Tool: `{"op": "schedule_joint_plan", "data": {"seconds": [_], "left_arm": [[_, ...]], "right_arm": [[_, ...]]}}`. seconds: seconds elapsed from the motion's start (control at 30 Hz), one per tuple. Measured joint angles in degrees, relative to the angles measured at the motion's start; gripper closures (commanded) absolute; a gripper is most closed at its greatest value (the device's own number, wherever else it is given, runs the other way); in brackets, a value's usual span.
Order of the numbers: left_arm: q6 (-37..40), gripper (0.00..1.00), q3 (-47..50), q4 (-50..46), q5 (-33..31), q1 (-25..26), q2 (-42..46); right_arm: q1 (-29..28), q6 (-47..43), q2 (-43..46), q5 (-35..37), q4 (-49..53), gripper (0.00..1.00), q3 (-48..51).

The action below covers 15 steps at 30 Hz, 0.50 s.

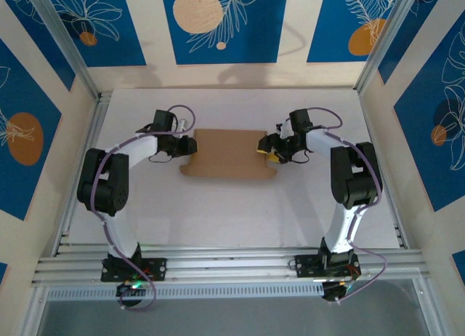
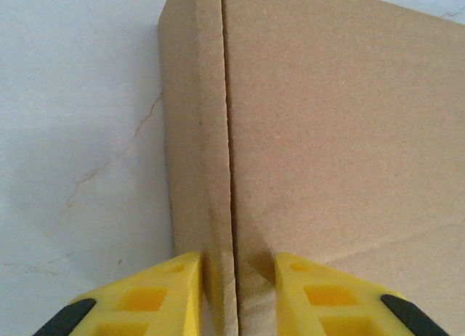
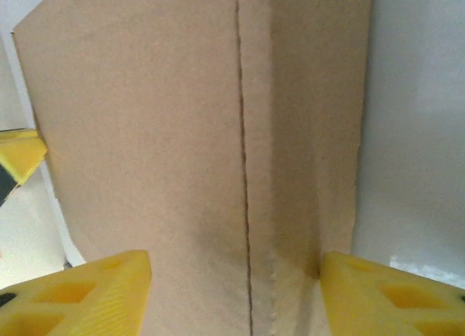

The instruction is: Fold the paper box

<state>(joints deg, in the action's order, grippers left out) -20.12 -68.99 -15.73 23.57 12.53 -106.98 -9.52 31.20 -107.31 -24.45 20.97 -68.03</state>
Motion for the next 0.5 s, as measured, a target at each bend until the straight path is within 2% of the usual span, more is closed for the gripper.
{"op": "schedule_joint_plan", "data": {"seconds": [0.07, 0.17, 0.3, 0.5], "left_arm": [[0.6, 0.75, 0.0, 0.3, 2.3, -0.8, -0.4], [1.0, 0.77, 0.0, 0.9, 6.7, -2.1, -1.5], [1.7, 0.79, -0.2, 1.4, 11.7, -3.8, -3.0], [2.7, 0.84, -0.5, 1.4, 13.7, -4.1, -3.7]], "right_arm": [[0.8, 0.5, 0.4, 0.0, 0.0, 0.16, 0.7], [1.8, 1.0, 0.4, -0.3, 0.0, 0.11, 0.7], [1.9, 1.4, -0.9, -1.3, 0.0, 0.11, -0.3], [0.1, 1.8, -5.5, -4.4, 0.1, 0.12, -2.7]]}}
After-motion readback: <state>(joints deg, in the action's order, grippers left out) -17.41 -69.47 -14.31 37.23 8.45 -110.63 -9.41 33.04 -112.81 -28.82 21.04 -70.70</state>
